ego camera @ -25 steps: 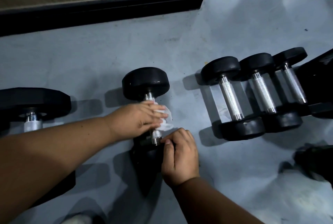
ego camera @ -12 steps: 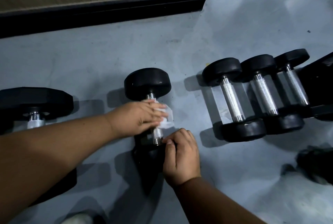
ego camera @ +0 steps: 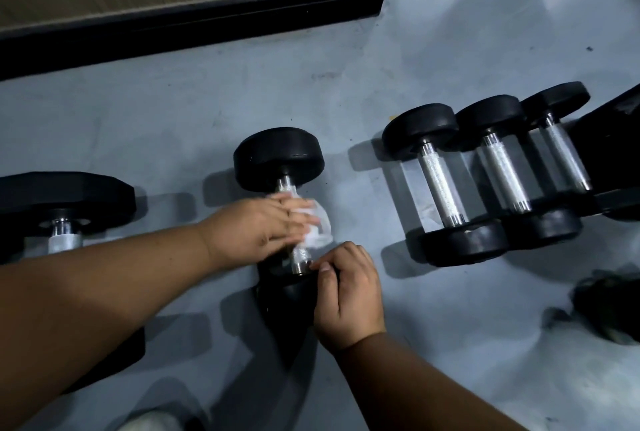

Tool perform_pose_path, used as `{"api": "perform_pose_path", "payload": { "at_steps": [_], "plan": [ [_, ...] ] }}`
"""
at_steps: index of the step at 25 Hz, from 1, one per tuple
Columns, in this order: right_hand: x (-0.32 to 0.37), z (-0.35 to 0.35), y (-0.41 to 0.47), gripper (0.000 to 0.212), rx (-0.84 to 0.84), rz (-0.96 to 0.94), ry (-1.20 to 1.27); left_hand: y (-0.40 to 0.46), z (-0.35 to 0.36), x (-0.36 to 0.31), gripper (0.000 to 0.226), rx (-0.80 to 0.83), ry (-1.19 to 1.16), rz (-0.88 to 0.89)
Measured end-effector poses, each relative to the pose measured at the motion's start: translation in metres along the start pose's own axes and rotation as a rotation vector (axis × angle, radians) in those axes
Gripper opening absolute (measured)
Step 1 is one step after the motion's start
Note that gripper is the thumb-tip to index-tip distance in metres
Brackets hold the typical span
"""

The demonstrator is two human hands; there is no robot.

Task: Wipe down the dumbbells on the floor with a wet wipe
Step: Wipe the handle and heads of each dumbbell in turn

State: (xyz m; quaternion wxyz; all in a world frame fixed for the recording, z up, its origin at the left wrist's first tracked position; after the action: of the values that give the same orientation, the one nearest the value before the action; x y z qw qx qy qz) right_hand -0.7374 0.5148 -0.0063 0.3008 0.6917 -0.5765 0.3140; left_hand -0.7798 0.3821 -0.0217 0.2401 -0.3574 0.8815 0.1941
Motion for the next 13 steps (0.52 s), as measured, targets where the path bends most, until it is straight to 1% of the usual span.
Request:
{"api": "perform_pose_path", "payload": {
  "at_steps": [2, 4, 5, 7, 9, 10, 13],
  "plan": [
    [-0.001, 0.0, 0.0, 0.026, 0.001, 0.005, 0.003, 0.005, -0.013, 0.021, 0.039, -0.072, -0.023, -0.116],
    [-0.003, -0.001, 0.001, 0.025, 0.0, 0.01, 0.018, 0.004, -0.009, 0.014, 0.035, -0.101, -0.01, -0.15],
    [-0.004, -0.002, 0.001, 0.025, -0.003, 0.012, 0.027, 0.0, 0.001, 0.001, 0.034, -0.089, 0.006, -0.121],
    [-0.006, -0.005, 0.002, 0.024, -0.011, 0.002, 0.038, -0.007, 0.019, -0.026, 0.031, -0.022, -0.037, -0.034],
    [-0.007, -0.007, 0.003, 0.023, -0.018, -0.005, 0.041, -0.007, 0.021, -0.028, 0.031, 0.033, -0.053, 0.035],
    [-0.006, -0.007, 0.003, 0.022, -0.02, -0.006, 0.048, -0.003, 0.017, -0.02, 0.032, 0.033, -0.039, 0.027],
    [-0.008, -0.007, 0.006, 0.024, 0.02, 0.035, 0.062, 0.01, -0.004, 0.017, 0.038, -0.046, -0.041, -0.135]
  ]
}}
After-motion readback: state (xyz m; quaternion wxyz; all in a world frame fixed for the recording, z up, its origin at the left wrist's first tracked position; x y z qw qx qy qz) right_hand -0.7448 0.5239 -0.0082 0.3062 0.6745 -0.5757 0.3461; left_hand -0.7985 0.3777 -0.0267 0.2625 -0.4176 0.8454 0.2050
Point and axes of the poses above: each hand's wrist, its own y-axis towards the middle knuckle, its own z-axis out of the palm, x = y × z, the point moved 10 cm from there along y, towards the middle knuckle, and after that the axes turned 1 degree about y, right-handed, at the moved point
